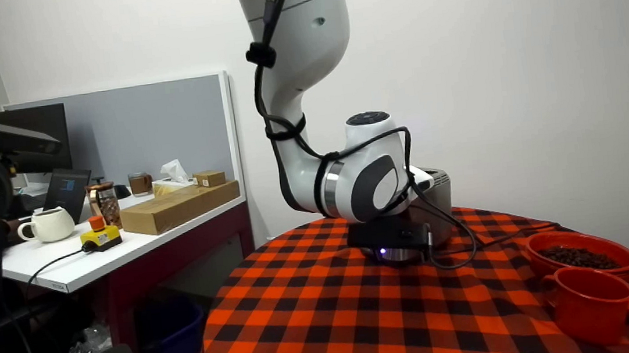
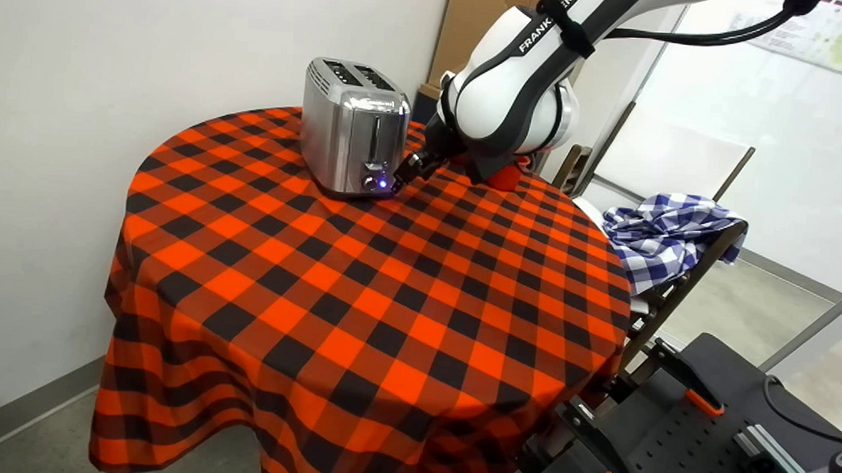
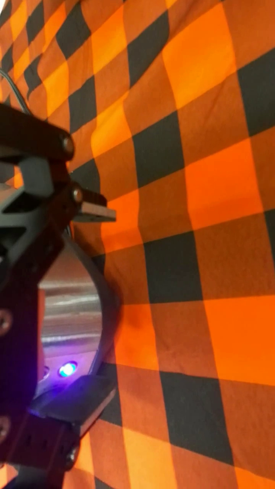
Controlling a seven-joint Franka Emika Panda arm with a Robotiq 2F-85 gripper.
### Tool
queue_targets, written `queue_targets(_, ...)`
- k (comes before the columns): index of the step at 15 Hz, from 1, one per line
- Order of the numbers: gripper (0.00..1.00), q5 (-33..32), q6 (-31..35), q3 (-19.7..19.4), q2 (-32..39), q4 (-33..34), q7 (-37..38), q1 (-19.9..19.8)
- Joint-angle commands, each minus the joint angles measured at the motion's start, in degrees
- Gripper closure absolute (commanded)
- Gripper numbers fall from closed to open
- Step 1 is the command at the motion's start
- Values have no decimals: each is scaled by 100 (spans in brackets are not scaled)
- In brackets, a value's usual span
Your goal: Push the button on the bottom of the toaster
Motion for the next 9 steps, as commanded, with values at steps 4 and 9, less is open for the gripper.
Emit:
queue_targets(4,0,64,199,346,122,113,-32,-199)
queue_targets(9,0,90,112,113,105,204,73,-18)
